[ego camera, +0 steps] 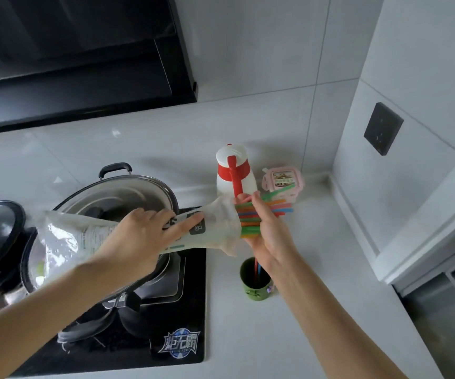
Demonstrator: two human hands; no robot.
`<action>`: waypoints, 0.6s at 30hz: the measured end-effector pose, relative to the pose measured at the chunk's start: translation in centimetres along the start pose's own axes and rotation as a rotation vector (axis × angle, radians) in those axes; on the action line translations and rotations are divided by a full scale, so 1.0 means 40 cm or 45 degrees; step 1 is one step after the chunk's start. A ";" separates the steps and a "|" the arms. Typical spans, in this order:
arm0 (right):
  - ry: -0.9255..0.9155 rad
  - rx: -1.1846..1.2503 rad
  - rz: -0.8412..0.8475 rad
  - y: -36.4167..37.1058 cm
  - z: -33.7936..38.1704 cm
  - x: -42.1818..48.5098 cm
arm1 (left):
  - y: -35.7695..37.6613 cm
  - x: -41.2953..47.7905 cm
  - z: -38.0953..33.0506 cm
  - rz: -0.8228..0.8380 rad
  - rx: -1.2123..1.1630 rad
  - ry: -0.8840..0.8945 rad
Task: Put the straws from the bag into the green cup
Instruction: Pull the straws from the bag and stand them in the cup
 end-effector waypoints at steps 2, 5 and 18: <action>-0.073 -0.124 -0.052 0.001 0.035 0.003 | -0.004 -0.014 -0.013 -0.123 -0.131 -0.051; -0.100 -0.184 -0.098 0.008 0.066 0.017 | -0.017 -0.025 -0.038 -0.219 -0.223 -0.144; -0.375 0.339 -0.303 -0.058 0.288 0.041 | 0.059 -0.129 -0.077 -0.205 -0.400 -0.340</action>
Point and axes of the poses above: each hand's wrist, its own x-axis towards the middle knuckle, its own y-axis out of the palm, z = x × y, the point moved 7 cm from there along x, towards the middle knuckle, and after that the axes turned 1 degree about -x, right-handed, at the moved point
